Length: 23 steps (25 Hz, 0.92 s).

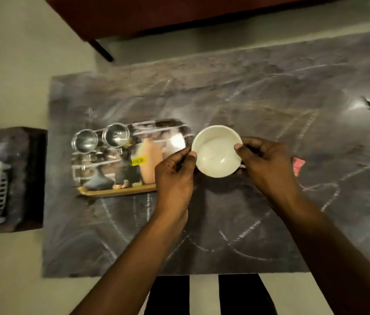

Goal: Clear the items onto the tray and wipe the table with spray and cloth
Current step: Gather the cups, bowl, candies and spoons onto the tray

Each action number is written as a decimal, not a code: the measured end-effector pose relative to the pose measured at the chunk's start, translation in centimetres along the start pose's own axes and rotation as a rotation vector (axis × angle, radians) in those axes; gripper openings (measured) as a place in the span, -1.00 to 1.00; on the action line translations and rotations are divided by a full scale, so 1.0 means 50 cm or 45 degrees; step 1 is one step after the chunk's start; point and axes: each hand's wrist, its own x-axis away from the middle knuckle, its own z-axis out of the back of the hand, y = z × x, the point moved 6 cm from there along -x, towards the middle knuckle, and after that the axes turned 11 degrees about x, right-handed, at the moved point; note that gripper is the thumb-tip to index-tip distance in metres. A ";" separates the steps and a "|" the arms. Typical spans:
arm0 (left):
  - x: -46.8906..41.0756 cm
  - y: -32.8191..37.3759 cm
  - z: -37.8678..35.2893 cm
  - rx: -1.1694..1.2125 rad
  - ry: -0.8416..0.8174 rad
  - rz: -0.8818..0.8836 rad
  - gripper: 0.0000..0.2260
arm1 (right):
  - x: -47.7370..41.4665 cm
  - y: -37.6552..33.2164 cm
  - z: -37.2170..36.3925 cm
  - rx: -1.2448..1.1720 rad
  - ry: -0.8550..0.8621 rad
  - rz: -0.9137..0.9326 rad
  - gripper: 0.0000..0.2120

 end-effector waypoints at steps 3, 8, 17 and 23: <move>-0.024 0.027 0.181 0.081 0.179 -0.019 -0.79 | 0.030 -0.043 -0.174 0.055 -0.155 0.018 -0.82; -0.059 0.052 0.403 0.082 0.421 -0.023 -0.85 | 0.076 -0.073 -0.394 0.151 -0.372 0.046 -0.77; -0.142 0.073 0.513 -0.013 0.414 -0.062 -0.88 | 0.073 -0.054 -0.537 0.266 -0.384 -0.021 -0.82; -0.177 0.071 0.515 -0.069 0.354 -0.070 -0.87 | 0.063 -0.043 -0.546 0.265 -0.378 -0.077 -0.77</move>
